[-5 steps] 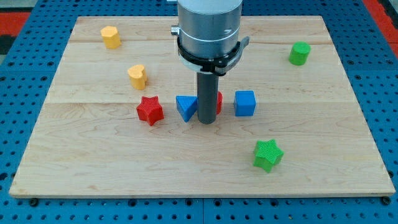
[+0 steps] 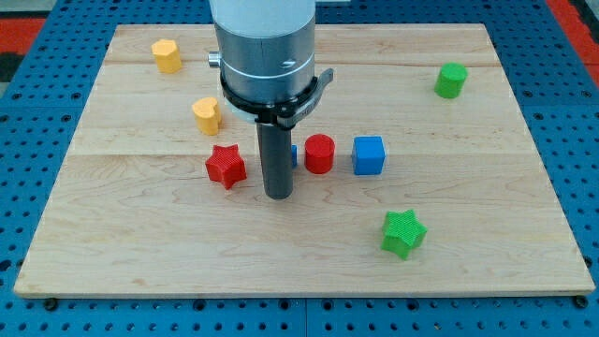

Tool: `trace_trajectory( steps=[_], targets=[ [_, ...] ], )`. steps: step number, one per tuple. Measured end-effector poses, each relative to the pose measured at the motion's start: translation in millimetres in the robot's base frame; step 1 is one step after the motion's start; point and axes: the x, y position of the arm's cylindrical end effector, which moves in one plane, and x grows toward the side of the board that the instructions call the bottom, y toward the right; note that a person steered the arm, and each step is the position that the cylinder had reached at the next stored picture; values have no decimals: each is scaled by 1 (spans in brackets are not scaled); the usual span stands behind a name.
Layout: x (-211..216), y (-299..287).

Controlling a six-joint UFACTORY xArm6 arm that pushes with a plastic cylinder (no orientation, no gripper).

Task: Push the blue triangle and red star slightly towards the top of the board

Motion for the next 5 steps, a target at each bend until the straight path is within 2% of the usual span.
trace_trajectory(
  steps=[2, 4, 5],
  targets=[
    [-18, 0],
    [33, -24],
    [38, -52]
  ],
)
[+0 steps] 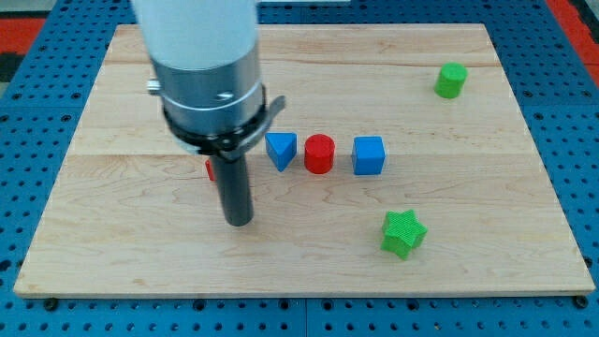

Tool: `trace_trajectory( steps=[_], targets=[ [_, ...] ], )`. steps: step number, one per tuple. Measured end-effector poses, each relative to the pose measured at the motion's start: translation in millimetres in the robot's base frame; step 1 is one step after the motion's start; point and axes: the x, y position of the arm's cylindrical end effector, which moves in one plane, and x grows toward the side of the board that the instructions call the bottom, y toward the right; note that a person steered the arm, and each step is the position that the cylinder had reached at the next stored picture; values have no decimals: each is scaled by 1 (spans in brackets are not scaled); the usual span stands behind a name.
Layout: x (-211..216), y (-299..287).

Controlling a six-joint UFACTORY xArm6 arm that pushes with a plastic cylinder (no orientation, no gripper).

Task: Push the blue triangle and red star slightly towards the top of the board

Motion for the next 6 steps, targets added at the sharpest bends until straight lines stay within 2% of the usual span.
trace_trajectory(
  steps=[6],
  targets=[
    [-55, -1]
  ],
)
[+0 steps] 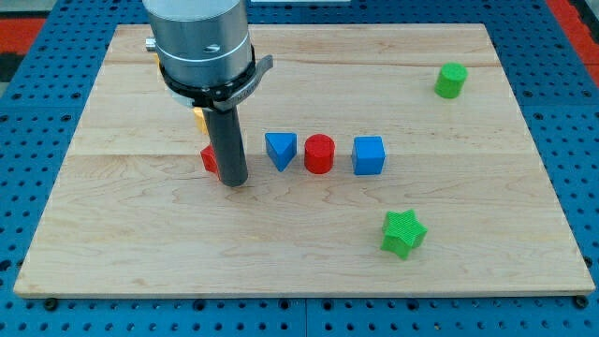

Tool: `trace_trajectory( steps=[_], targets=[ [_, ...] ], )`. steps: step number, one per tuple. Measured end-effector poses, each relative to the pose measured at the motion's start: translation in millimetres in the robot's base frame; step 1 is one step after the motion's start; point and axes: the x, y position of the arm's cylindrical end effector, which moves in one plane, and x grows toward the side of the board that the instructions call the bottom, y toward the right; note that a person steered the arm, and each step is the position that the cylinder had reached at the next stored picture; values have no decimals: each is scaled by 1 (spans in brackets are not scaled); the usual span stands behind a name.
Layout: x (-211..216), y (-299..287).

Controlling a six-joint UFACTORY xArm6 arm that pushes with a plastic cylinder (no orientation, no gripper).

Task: Push the blue triangle and red star slightly towards the top of the board

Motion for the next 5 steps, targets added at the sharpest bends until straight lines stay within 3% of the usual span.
trace_trajectory(
  steps=[2, 4, 5],
  targets=[
    [-8, -1],
    [33, -46],
    [5, -84]
  ],
)
